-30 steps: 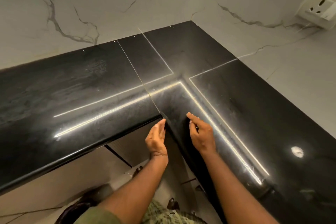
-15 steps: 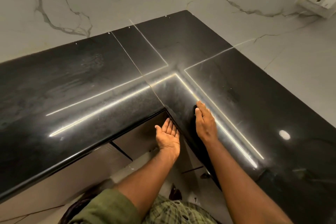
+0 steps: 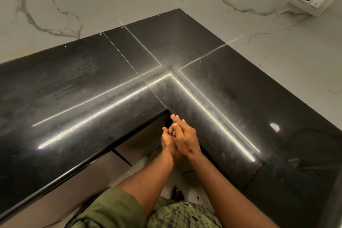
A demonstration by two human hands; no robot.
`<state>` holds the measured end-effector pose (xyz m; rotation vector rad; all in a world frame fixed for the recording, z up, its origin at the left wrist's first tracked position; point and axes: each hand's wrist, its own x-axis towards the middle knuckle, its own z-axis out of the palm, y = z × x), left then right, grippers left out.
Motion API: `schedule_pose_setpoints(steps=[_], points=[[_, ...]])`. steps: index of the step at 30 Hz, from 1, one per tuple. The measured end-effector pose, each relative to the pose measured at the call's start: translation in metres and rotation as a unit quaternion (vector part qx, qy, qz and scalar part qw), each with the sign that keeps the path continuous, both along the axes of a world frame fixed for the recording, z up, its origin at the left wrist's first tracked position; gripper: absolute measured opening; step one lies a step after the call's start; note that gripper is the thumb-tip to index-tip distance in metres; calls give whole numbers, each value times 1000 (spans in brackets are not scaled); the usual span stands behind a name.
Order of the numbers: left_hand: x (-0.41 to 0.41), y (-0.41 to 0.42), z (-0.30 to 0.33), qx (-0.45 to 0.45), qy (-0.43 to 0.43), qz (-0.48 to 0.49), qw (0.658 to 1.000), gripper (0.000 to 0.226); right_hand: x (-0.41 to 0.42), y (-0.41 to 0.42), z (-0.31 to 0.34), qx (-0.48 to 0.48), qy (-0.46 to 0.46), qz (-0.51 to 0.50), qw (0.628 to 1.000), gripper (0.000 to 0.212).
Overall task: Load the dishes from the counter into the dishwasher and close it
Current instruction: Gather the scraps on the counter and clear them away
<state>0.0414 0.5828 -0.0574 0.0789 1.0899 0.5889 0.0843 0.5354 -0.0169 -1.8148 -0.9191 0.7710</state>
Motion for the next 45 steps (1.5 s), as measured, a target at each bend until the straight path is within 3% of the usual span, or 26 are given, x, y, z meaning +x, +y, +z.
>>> schedule_pose_setpoints(steps=[2,3,5,8,10,12,17,21,25,28,33,39,45], points=[[2,-2,-2,44,-3,-10,999,54,-8,0,2,19,30,-18,999,46],[3,-2,-4,17,-70,5,997,59,-7,1,4,33,48,-36,998,43],[0,3,0,3,-34,-15,999,55,1,4,7,74,94,-86,989,38],[1,8,1,-18,-59,14,998,55,28,7,16,146,142,-194,960,38],[-1,7,0,-19,-63,19,998,55,47,2,17,151,129,-272,942,36],[-3,7,-2,-27,-56,14,998,54,59,-9,13,92,49,-316,943,38],[-5,9,-2,-14,-54,-11,998,57,45,-20,-5,-44,-74,-213,973,41],[-9,11,-2,-19,-44,-28,998,57,12,-12,-10,-38,-122,-69,989,47],[-19,12,-3,-44,-46,-61,996,64,-12,-5,-11,23,-7,-2,1000,42],[-32,15,-3,-45,-41,-49,997,71,-14,-2,-14,77,48,-75,993,32],[-52,13,-1,-14,-9,35,999,64,-8,7,-16,131,151,-176,964,36],[-89,-13,-3,23,11,97,995,67,-45,13,-45,44,365,-181,912,34],[-121,-48,-13,73,54,103,991,61,-93,0,-69,-43,545,-166,821,43]])
